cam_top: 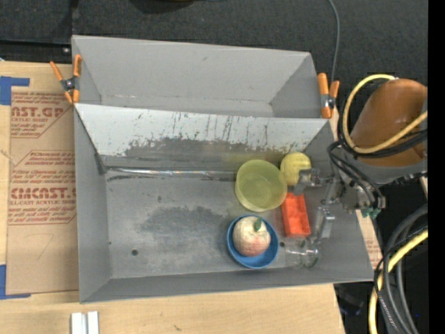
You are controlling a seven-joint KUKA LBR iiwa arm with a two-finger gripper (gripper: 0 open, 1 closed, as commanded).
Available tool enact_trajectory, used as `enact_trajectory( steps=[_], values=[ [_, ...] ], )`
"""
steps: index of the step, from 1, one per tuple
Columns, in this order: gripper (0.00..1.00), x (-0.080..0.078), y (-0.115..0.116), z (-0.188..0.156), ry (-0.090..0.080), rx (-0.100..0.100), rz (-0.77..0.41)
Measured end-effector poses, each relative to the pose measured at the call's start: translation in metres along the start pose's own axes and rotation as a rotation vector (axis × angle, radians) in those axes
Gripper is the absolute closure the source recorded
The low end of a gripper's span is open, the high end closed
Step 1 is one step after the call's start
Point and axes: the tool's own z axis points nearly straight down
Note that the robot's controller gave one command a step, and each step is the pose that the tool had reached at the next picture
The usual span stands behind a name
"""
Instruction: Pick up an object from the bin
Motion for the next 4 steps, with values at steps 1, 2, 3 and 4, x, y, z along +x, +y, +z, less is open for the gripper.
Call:
enact_trajectory(
  steps=[1, 2, 3, 4],
  values=[
    [0.00, -0.002, 0.001, -0.005, -0.008, 0.001, -0.002],
    [0.00, -0.071, 0.094, 0.109, -0.001, -0.002, 0.035],
    [0.00, -0.080, 0.040, 0.038, -0.011, 0.002, 0.029],
    [0.00, -0.078, 0.132, 0.081, -0.001, -0.004, 0.093]
  ],
)
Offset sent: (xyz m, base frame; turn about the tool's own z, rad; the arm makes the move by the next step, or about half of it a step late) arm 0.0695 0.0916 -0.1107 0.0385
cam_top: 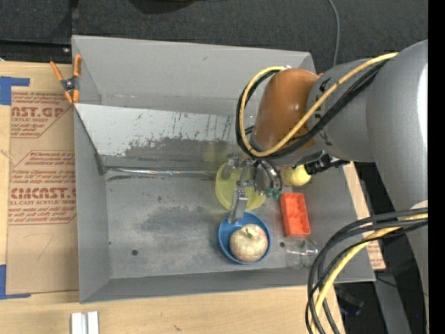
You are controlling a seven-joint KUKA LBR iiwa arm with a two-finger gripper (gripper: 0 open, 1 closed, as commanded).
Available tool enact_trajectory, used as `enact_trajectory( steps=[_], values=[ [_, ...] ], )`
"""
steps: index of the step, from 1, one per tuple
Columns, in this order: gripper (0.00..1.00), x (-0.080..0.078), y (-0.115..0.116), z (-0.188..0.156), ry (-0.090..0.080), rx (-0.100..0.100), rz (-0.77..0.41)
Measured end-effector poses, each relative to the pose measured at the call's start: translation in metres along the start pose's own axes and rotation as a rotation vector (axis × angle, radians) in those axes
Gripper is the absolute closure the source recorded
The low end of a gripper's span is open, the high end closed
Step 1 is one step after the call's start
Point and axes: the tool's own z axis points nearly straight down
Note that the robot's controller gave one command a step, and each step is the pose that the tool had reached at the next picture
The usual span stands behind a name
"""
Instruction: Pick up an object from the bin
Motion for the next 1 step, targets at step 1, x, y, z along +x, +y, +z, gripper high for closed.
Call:
enact_trajectory(
  steps=[1],
  values=[
    [0.00, 0.0008, -0.0902, 0.0266, -0.012, 0.001, 0.207]
  ],
)
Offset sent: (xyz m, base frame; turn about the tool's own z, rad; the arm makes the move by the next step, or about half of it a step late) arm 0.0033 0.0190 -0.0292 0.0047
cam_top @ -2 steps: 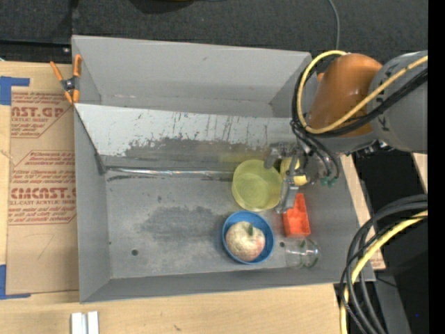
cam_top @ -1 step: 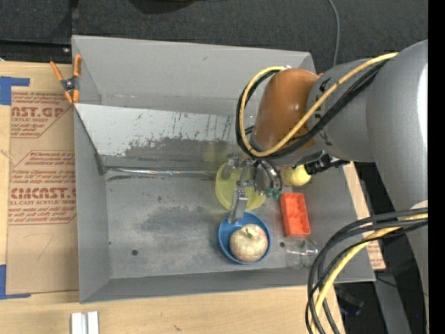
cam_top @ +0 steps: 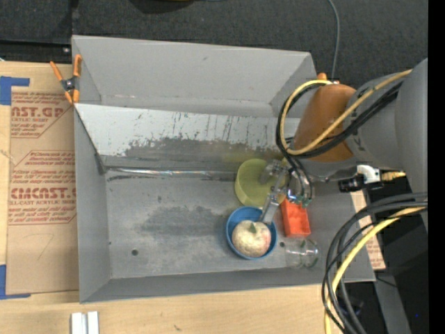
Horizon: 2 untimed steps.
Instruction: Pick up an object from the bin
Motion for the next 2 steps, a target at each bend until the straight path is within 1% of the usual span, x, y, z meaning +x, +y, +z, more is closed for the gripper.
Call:
enact_trajectory(
  steps=[1, 2],
  values=[
    [1.00, 0.0176, 0.1058, -0.0027, 0.013, 0.006, -0.204],
    [1.00, 0.0176, 0.1048, -0.0025, 0.014, 0.005, -0.201]
  ],
)
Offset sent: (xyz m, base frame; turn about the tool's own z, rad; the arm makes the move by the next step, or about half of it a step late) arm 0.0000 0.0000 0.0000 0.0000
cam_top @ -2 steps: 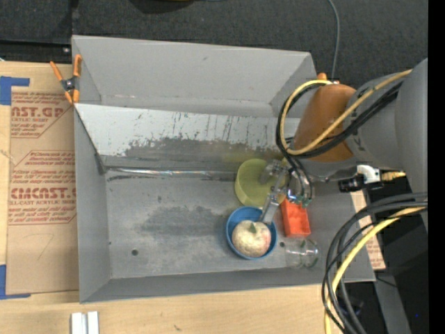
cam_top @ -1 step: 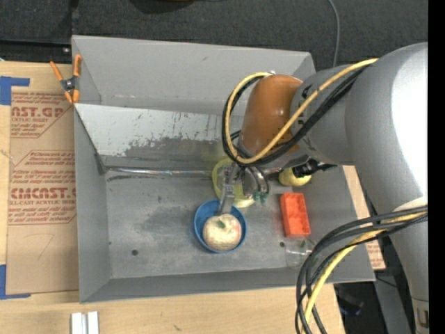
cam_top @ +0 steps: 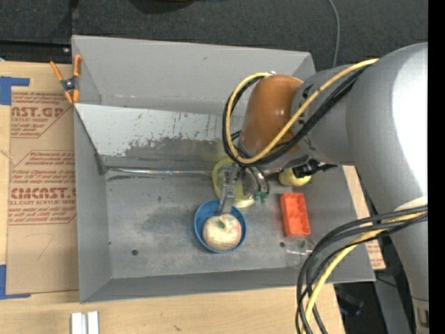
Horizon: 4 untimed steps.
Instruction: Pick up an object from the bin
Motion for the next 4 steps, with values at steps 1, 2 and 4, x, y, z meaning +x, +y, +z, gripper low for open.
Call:
enact_trajectory(
  steps=[1, 2, 4],
  values=[
    [1.00, 0.0009, -0.0003, -0.0096, 0.007, 0.004, -0.002],
    [1.00, 0.0012, -0.0005, -0.0111, 0.007, 0.004, -0.002],
    [1.00, 0.0019, -0.0007, -0.0170, 0.010, 0.004, -0.002]
  ],
)
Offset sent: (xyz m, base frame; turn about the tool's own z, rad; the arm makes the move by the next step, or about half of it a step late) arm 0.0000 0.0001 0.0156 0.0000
